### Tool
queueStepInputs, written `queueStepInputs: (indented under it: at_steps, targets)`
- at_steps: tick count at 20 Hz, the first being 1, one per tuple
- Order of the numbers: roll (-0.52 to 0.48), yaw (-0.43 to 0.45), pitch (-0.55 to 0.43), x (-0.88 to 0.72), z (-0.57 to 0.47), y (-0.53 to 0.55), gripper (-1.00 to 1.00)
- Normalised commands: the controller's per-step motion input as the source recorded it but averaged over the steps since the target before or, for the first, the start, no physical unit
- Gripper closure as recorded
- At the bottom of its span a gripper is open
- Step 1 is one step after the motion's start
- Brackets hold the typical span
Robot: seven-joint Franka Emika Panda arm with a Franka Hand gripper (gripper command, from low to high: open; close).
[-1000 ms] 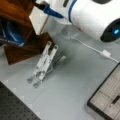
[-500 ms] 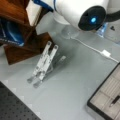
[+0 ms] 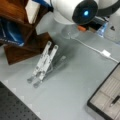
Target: Open the box. Pick up the pen. Place the pen in the box. Pick up the book. Place the book on the shelf.
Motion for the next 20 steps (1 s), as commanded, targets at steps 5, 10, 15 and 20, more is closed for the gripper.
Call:
queueStepInputs:
  at_steps: [5,10,15,20]
  targets:
    - [-0.09,0.325,-0.089,-0.39,0.01,-0.28,1.0]
    - [-0.087,0.25,-0.08,-0.31,0.02,-0.17,1.0]
    - [-0.086,0.176,-0.088,-0.25,-0.02,-0.12,1.0]
    - [-0.092,0.133,-0.108,-0.19,-0.07,-0.15,-1.0]
